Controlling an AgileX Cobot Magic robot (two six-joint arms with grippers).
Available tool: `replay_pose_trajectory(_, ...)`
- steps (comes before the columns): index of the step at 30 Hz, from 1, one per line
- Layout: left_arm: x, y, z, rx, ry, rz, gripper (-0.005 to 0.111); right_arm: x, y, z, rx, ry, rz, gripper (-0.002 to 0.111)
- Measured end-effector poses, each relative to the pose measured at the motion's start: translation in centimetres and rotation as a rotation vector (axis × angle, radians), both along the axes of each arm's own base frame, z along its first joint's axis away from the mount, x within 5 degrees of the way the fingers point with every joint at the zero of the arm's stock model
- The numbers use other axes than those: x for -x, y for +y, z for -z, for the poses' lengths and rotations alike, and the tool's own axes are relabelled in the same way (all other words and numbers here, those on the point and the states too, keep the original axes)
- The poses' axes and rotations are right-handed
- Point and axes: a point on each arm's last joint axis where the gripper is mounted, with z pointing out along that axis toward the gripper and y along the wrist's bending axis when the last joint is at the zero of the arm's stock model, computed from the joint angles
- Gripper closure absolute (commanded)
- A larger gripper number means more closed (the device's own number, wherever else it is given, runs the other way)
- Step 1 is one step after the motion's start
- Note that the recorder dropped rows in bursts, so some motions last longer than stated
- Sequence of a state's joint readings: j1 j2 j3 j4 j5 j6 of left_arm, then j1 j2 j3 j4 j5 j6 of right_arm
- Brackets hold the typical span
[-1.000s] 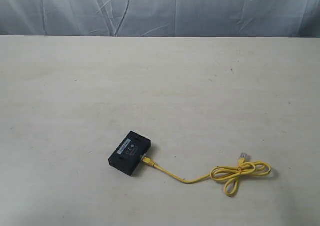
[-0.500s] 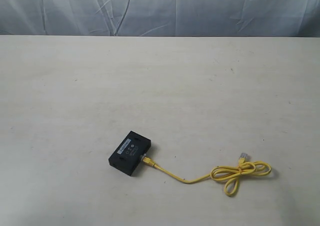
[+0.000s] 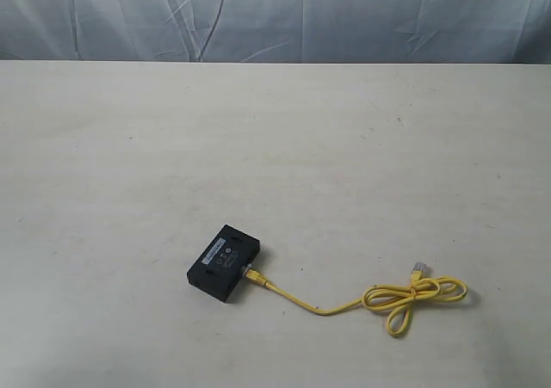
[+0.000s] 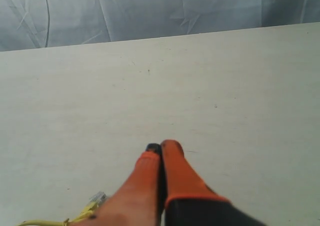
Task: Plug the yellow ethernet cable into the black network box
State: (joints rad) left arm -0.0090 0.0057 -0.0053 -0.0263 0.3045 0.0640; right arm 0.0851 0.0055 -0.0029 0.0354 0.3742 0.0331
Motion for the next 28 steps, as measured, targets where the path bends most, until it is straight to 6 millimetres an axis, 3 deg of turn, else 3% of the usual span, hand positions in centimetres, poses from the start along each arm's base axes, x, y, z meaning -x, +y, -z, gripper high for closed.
replay_pose_trajectory(28, -0.01, 0.00, -0.03, 0.000, -0.003, 0.000, 0.107, 0.00, 0.05, 0.00, -0.014, 0.001, -0.001, 0.108)
